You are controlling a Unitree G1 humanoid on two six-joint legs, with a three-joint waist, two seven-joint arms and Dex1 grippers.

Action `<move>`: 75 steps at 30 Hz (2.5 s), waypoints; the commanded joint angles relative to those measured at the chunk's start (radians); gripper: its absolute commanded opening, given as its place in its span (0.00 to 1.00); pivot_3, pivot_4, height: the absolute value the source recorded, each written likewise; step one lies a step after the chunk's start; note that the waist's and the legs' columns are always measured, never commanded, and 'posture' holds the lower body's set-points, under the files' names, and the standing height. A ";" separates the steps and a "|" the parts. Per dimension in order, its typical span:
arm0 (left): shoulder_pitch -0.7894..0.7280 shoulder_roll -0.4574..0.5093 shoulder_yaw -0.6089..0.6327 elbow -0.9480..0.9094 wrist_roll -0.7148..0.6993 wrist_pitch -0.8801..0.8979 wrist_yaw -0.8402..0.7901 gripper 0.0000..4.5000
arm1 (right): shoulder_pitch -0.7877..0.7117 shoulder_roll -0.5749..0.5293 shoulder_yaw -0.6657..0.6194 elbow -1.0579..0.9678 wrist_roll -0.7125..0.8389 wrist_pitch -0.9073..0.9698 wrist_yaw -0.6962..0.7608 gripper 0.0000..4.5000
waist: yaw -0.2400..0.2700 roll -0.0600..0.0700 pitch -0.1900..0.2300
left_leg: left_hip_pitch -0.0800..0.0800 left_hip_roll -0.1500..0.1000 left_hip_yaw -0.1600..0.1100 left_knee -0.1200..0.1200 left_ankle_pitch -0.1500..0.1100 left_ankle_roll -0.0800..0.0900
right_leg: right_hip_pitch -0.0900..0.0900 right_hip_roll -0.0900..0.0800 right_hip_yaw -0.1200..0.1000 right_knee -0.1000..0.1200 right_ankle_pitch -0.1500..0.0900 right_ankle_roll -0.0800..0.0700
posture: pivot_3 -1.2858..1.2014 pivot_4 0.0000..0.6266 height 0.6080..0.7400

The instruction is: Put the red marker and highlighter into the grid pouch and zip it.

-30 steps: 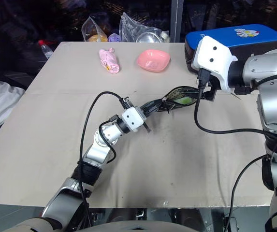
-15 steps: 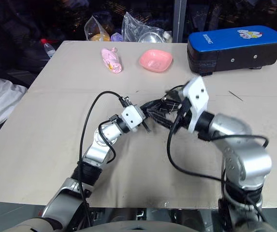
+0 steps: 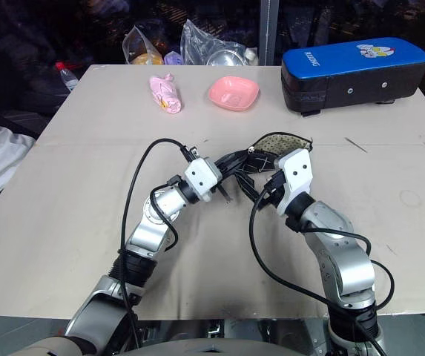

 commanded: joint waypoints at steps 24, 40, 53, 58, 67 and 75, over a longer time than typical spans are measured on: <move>-0.001 -0.004 0.010 -0.050 -0.002 -0.023 0.006 0.00 | -0.044 0.006 0.011 0.073 -0.040 -0.186 -0.131 0.01 | 0.000 0.000 0.000 | 0.000 0.000 0.000 0.000 0.000 0.000 | 0.000 0.000 0.000 0.000 0.000 0.000 | 0.52 0.24 0.99; 0.005 -0.006 0.006 -0.044 0.003 -0.026 0.008 0.00 | -0.059 0.132 -0.070 0.021 0.152 -0.124 -0.224 0.01 | -0.001 0.000 0.000 | 0.000 0.001 0.000 -0.001 0.000 0.000 | 0.000 -0.001 0.000 0.000 0.000 0.000 | 0.52 0.24 0.99; 0.008 -0.010 0.006 -0.040 0.010 -0.028 0.015 0.00 | -0.091 0.142 -0.112 0.032 0.211 -0.114 -0.288 0.01 | -0.002 0.000 0.000 | 0.000 0.001 0.000 -0.001 0.000 0.000 | 0.000 -0.001 0.001 0.000 0.000 0.000 | 0.52 0.24 0.99; 0.011 -0.009 0.007 -0.041 0.011 -0.029 0.018 0.00 | -0.080 0.110 -0.098 0.026 0.211 -0.106 -0.273 0.01 | -0.004 0.000 0.000 | 0.000 0.001 0.000 -0.001 0.000 0.000 | 0.000 -0.001 0.001 0.000 0.000 0.000 | 0.52 0.24 0.99; 0.009 -0.002 0.001 -0.031 0.025 -0.047 0.015 0.00 | -0.085 -0.058 -0.115 -0.007 0.259 0.017 -0.194 0.39 | -0.004 0.000 0.000 | 0.000 0.001 0.000 -0.002 0.000 0.001 | 0.000 -0.001 0.001 -0.001 0.000 0.000 | 0.52 0.24 0.99; -0.006 0.026 -0.006 -0.004 0.048 -0.089 0.000 0.00 | -0.184 -0.450 -0.136 0.049 0.206 0.081 -0.004 0.39 | -0.004 0.000 0.001 | 0.000 0.000 0.001 -0.003 -0.001 0.001 | 0.000 -0.001 0.000 -0.003 0.000 0.000 | 0.52 0.24 0.99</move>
